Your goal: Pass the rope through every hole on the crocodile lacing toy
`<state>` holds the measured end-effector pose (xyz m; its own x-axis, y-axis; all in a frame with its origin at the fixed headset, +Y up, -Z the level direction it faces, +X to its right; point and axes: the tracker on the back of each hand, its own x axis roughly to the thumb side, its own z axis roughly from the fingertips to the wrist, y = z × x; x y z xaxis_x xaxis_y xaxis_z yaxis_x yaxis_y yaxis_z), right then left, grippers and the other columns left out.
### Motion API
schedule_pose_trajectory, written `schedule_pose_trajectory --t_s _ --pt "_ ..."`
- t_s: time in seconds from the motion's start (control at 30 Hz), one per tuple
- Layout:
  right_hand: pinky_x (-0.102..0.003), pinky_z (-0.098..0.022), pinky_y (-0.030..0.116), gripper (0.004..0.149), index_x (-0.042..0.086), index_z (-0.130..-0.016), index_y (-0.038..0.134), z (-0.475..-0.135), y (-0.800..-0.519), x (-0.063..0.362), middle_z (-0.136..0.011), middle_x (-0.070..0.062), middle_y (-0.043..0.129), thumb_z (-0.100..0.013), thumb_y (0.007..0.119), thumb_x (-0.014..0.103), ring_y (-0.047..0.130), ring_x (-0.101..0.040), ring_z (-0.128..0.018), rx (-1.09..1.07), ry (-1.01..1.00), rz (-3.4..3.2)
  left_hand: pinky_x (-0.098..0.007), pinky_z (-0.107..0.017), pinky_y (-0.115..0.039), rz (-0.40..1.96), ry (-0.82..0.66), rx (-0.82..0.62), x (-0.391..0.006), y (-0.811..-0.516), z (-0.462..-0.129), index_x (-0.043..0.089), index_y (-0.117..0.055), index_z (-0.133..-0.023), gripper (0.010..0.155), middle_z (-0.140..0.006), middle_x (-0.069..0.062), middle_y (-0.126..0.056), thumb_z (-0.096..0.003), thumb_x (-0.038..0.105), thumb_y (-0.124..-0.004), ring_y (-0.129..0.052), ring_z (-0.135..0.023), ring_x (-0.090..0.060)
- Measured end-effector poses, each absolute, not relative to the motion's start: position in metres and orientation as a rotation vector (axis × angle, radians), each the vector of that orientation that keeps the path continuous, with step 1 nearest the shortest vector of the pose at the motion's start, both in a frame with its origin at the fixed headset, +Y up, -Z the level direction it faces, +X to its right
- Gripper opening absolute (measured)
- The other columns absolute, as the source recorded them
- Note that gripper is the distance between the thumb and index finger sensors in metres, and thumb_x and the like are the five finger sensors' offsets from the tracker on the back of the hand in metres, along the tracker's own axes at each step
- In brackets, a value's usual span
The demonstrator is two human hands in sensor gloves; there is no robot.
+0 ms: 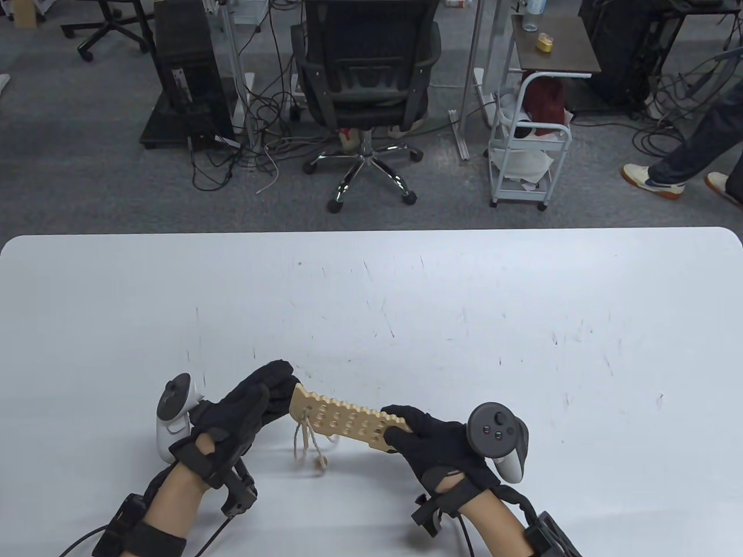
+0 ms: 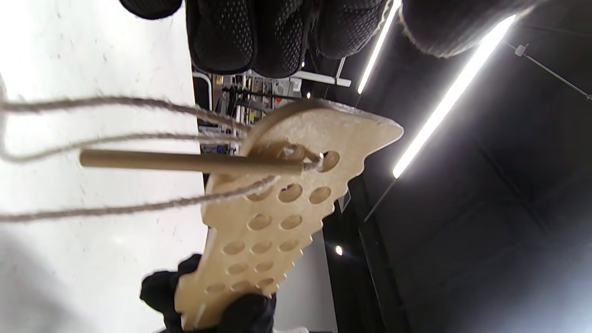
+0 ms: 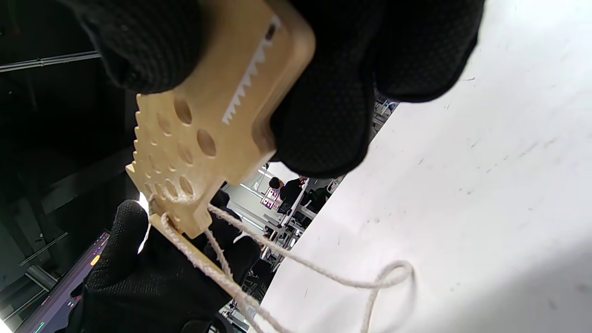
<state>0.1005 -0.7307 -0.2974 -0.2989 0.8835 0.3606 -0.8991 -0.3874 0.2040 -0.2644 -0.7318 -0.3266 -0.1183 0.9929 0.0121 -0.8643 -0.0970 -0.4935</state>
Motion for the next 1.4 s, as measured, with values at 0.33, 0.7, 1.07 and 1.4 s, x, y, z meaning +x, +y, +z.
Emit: schedule_pose_trajectory --t_s 0.33,0.7,1.07,1.4 --pt "-0.048 -0.047 0.082 0.045 0.024 -0.084 0.081 -0.298 -0.73 0.108 -0.068 -0.005 0.102 -0.044 0.081 0.044 0.107 -0.025 -0.051 0.41 -0.085 1.894 -0.051 -0.072 -0.057 1.296 -0.329 -0.189 -0.274 -0.721 -0.326 0.036 -0.074 -0.1 0.063 -0.089 -0.001 -0.074 -0.0427 0.062 -0.08 -0.074 -0.077 -0.023" --pt "-0.046 -0.045 0.084 0.046 0.021 -0.083 0.082 -0.299 -0.731 0.11 -0.065 -0.004 0.104 -0.044 0.081 0.044 0.11 -0.023 -0.049 0.369 -0.079 1.848 -0.052 -0.07 -0.062 1.101 -0.355 -0.193 -0.262 -0.721 -0.325 0.031 -0.089 -0.09 0.058 -0.081 -0.002 -0.084 -0.0393 0.06 -0.087 -0.081 -0.07 -0.025" --pt "-0.046 -0.044 0.085 0.046 0.019 -0.083 0.082 -0.298 -0.732 0.102 -0.065 -0.005 0.104 -0.044 0.081 0.044 0.11 -0.023 -0.048 0.425 -0.034 1.843 -0.052 -0.071 -0.06 1.017 -0.401 -0.224 -0.25 -0.723 -0.322 0.034 -0.09 -0.089 0.058 -0.083 -0.001 -0.082 -0.0368 0.059 -0.092 -0.08 -0.072 -0.025" --pt "-0.046 -0.044 0.085 0.046 0.018 -0.083 0.082 -0.297 -0.733 0.099 -0.065 -0.005 0.104 -0.044 0.081 0.043 0.11 -0.023 -0.048 0.435 -0.013 1.843 -0.053 -0.072 -0.059 0.968 -0.419 -0.202 -0.244 -0.72 -0.319 0.035 -0.094 -0.082 0.047 -0.084 0.0 -0.082 -0.0379 0.05 -0.093 -0.08 -0.073 -0.025"
